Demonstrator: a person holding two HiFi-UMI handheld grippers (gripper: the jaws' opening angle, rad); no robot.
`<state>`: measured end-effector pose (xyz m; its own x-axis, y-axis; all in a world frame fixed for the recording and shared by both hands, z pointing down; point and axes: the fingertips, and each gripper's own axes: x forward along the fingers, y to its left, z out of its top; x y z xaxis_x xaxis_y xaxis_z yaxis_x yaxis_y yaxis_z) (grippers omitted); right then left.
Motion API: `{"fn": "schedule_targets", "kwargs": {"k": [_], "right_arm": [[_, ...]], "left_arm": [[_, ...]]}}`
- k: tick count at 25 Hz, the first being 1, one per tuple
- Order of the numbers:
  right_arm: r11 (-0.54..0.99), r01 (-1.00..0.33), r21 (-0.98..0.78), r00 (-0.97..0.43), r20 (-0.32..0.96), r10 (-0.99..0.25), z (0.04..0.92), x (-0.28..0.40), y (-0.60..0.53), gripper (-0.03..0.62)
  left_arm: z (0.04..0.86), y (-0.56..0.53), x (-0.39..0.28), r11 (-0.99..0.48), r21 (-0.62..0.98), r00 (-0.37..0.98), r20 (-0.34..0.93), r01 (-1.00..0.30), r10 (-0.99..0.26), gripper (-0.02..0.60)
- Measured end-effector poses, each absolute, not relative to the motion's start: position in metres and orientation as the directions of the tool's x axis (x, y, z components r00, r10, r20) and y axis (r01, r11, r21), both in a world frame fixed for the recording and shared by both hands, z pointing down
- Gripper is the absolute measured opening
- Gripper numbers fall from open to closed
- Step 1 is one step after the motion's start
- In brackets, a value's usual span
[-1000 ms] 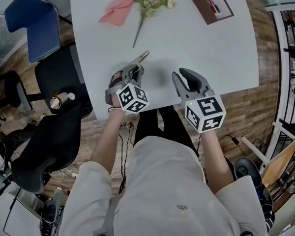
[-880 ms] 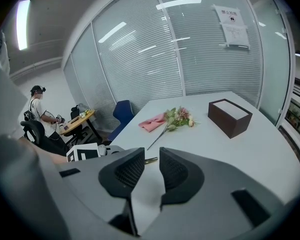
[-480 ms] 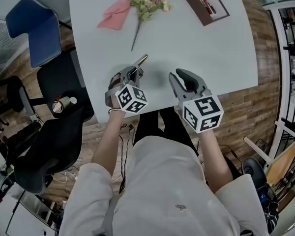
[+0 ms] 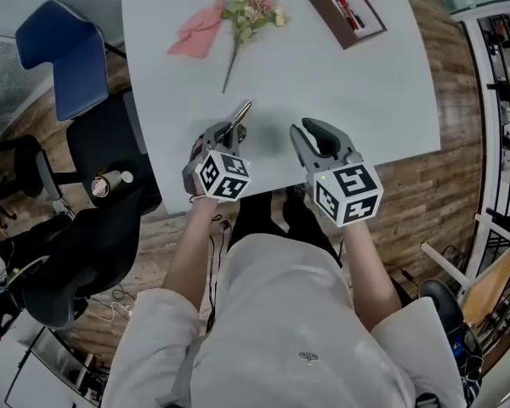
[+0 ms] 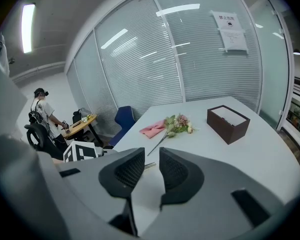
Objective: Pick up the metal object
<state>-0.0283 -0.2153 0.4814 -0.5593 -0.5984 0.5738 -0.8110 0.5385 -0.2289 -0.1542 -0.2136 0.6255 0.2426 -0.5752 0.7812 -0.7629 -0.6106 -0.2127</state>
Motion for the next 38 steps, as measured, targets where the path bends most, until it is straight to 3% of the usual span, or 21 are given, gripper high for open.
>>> {"fn": "schedule_targets", "kwargs": {"k": [13, 38], "right_arm": [[0.562, -0.795, -0.229, -0.590, 0.512, -0.625, 0.455, 0.006, -0.207, 0.097], [0.567, -0.793, -0.222, -0.604, 0.398, -0.690, 0.422, 0.114, -0.163, 0.083]], "left_arm": [[0.534, -0.220, -0.123, -0.490, -0.159, 0.280, 0.655, -0.857, -0.702, 0.023], [0.444, -0.171, 0.015, -0.466, -0.072, 0.375, 0.491, -0.882, -0.786, 0.021]]}}
